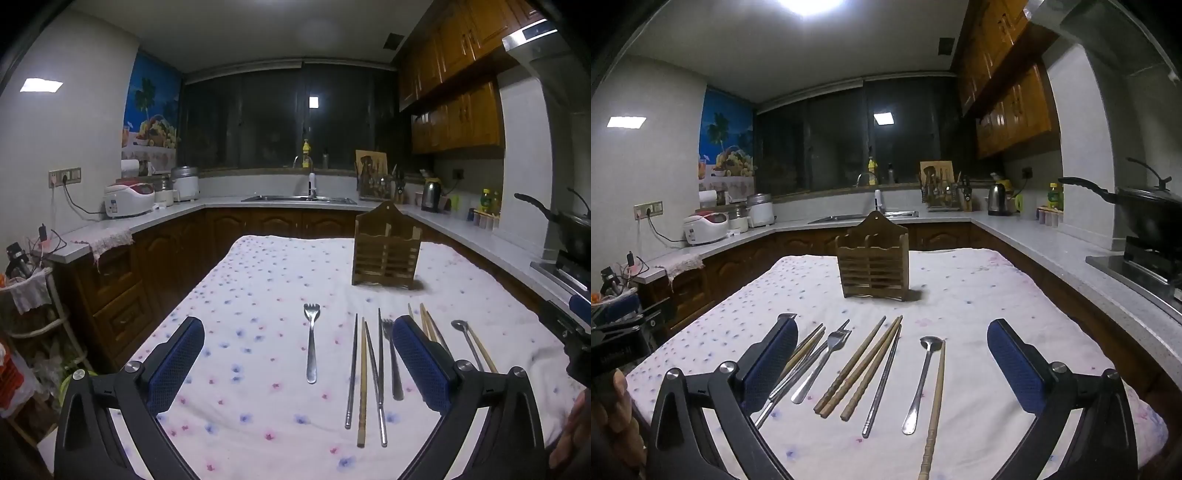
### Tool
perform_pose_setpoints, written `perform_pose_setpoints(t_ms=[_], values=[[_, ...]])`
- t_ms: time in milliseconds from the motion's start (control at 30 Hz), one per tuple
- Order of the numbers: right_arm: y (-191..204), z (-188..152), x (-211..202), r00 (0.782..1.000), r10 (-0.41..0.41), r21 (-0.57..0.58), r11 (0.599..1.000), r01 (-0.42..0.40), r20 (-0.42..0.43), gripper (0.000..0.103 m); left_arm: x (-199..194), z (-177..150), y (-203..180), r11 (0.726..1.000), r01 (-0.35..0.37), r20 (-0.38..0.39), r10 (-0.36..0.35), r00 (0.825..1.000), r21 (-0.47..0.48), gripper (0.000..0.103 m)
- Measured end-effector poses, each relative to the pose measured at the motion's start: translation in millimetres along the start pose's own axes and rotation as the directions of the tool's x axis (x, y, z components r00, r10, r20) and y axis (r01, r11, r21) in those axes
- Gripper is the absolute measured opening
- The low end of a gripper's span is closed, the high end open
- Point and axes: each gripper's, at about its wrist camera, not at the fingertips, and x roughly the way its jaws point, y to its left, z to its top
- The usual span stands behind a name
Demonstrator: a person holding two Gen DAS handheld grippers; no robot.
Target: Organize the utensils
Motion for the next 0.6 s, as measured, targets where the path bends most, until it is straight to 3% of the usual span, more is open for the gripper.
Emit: perform_pose_setpoints(t_ms=[600], values=[[1.2, -2.8, 1.3, 1.000, 0.000, 0.002, 1.000, 0.000, -0.001, 0.103, -0.7, 0.3, 2.0, 1.000, 0.007, 0.000, -0.007, 1.000, -0.007, 0.102]])
